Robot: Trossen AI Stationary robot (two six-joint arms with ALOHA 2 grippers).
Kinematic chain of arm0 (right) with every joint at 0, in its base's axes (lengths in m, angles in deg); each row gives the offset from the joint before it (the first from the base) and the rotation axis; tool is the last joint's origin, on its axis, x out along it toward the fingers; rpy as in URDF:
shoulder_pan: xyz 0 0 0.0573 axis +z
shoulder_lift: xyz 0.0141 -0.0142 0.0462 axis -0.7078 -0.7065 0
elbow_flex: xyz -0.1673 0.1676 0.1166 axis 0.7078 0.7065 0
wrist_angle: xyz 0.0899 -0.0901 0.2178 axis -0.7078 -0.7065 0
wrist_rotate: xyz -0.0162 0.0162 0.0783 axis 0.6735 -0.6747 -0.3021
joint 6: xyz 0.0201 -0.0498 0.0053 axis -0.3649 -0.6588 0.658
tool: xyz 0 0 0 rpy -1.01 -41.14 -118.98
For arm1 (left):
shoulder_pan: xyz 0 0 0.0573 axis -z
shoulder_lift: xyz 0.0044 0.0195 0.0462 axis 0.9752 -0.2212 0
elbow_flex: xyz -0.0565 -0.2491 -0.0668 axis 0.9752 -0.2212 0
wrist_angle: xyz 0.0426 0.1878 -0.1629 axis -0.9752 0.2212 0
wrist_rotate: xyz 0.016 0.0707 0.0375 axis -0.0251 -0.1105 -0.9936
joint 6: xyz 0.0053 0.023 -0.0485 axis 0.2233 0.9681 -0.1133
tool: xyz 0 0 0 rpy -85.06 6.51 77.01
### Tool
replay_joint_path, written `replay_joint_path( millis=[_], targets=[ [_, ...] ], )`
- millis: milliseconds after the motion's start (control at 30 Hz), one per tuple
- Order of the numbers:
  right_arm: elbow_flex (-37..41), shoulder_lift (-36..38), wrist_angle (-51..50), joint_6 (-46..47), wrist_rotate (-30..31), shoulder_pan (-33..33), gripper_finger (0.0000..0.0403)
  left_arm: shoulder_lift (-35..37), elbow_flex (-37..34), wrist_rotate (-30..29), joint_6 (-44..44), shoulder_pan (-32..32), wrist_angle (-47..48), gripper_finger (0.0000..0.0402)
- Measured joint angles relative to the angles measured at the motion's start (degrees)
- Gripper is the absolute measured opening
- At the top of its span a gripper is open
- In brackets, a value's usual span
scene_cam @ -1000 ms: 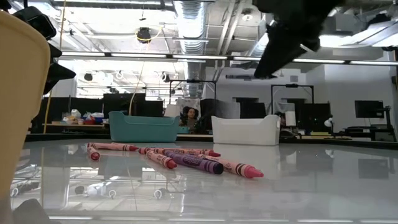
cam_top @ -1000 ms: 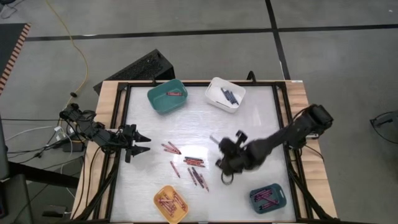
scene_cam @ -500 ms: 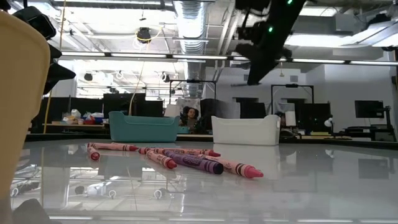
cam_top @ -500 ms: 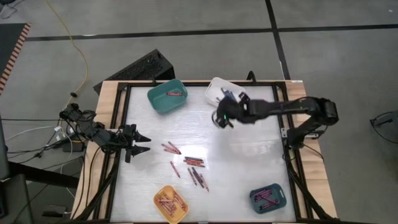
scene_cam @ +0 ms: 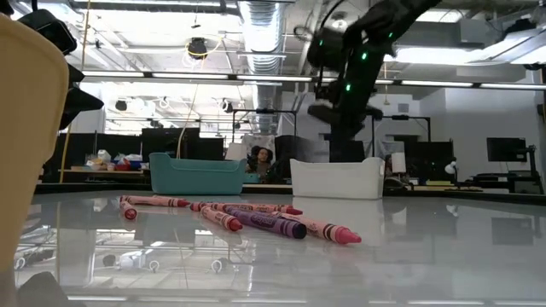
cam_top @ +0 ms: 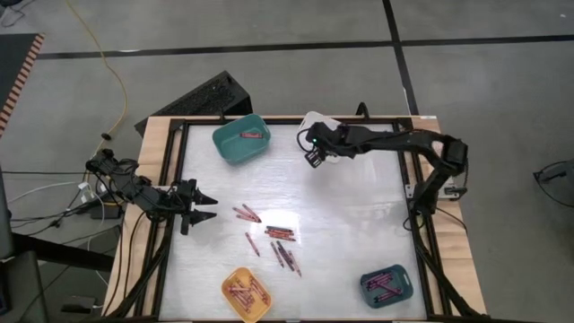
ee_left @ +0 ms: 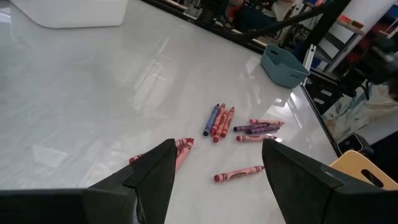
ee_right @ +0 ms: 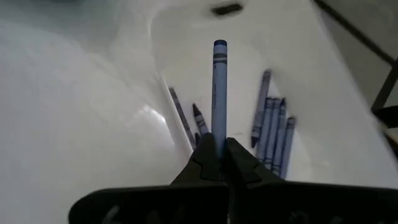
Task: Sort crayons
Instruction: Put the blue crayon into the white bin
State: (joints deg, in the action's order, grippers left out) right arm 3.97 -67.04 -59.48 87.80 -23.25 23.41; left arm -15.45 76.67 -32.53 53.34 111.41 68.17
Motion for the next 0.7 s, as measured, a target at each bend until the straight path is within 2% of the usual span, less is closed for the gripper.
replay_joint_path(
  millis=[300,600,700],
  targets=[
    [0.0,-6.0,1.0,-1.0,-3.2,-5.1,0.0008,0.0,0.0,0.6,-0.3,0.0,0.0,0.0228],
    [0.0,-5.7,1.1,-1.4,-7.5,-7.4,0.0107,0.0,0.0,0.9,0.6,0.0,0.0,0.0228],
    [0.0,-4.1,1.0,-1.5,-8.9,-6.9,0.0127,0.0,0.0,0.9,0.3,0.0,-0.3,0.0228]
  ],
)
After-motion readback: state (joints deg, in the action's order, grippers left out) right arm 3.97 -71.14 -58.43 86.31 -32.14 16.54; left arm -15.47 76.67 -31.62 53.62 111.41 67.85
